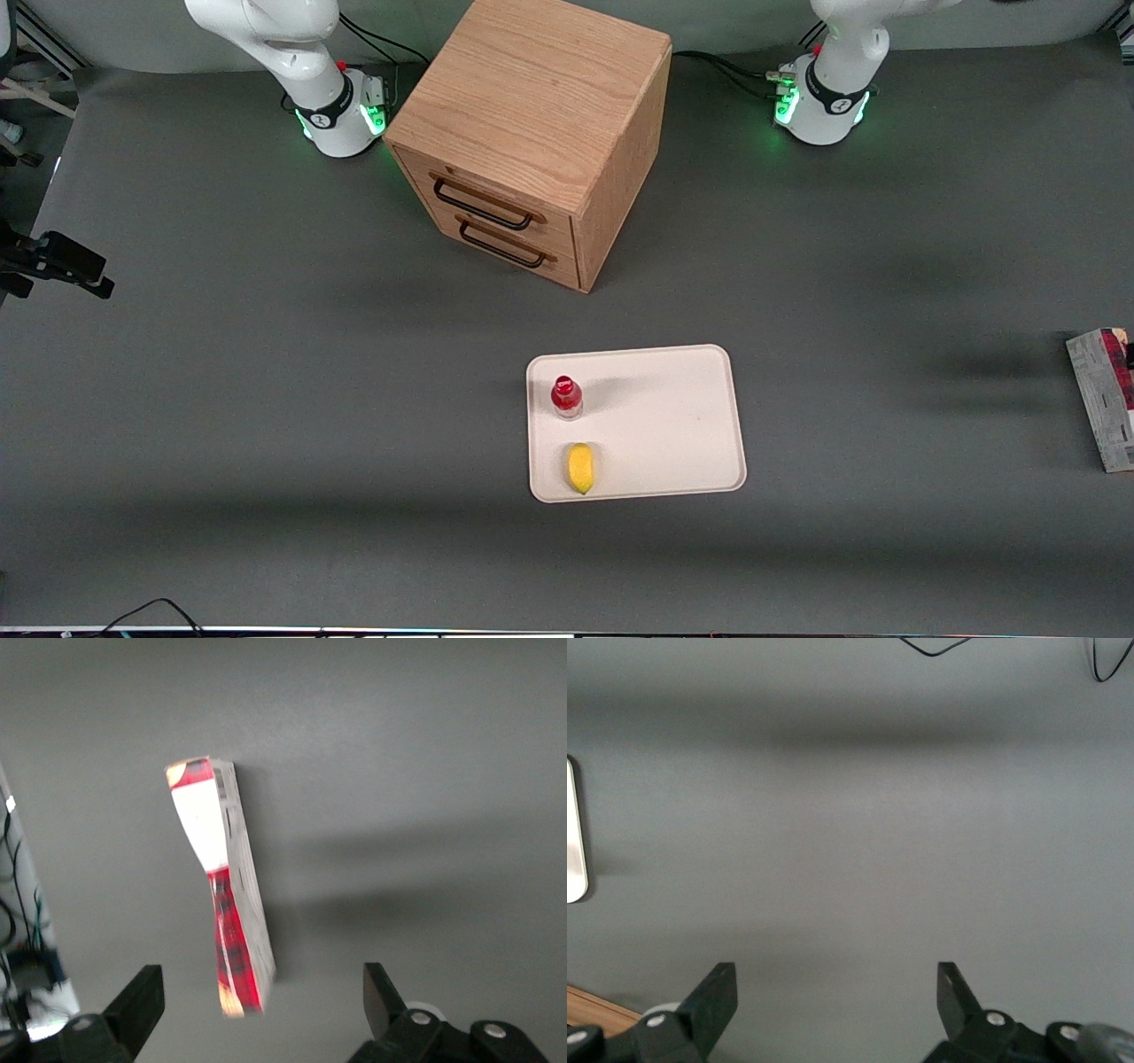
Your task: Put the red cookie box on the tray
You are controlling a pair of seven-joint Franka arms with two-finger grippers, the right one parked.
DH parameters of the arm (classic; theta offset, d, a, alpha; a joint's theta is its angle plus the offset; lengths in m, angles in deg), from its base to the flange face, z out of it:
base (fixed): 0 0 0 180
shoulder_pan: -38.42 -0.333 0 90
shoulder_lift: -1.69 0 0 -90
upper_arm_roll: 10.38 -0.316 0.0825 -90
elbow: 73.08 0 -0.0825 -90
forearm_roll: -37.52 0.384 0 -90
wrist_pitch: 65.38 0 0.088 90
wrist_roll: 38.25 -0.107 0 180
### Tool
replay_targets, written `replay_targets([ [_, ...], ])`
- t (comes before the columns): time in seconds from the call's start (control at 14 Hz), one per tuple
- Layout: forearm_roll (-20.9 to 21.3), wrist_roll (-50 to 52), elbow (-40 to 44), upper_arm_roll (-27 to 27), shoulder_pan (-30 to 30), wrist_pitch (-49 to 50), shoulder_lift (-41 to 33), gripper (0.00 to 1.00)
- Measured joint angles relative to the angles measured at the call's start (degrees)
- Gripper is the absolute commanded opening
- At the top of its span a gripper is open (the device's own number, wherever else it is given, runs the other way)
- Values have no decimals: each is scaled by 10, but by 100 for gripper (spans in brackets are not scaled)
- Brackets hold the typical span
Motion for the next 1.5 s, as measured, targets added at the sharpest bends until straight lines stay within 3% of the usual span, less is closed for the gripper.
replay_targets([
  [0.36,-84,-117,9,-24,-30,-102,125,100],
  [0.43,-89,-130,10,-25,-36,-116,141,81],
  [0.5,-99,-144,12,-25,-43,-128,156,26],
  [0.57,-115,-156,14,-26,-47,-136,167,0],
  [0.71,-136,-168,16,-26,-51,-142,177,0],
  [1.07,-143,-169,35,-27,-51,-129,177,0],
  [1.5,-146,-132,174,-40,-43,89,160,0],
])
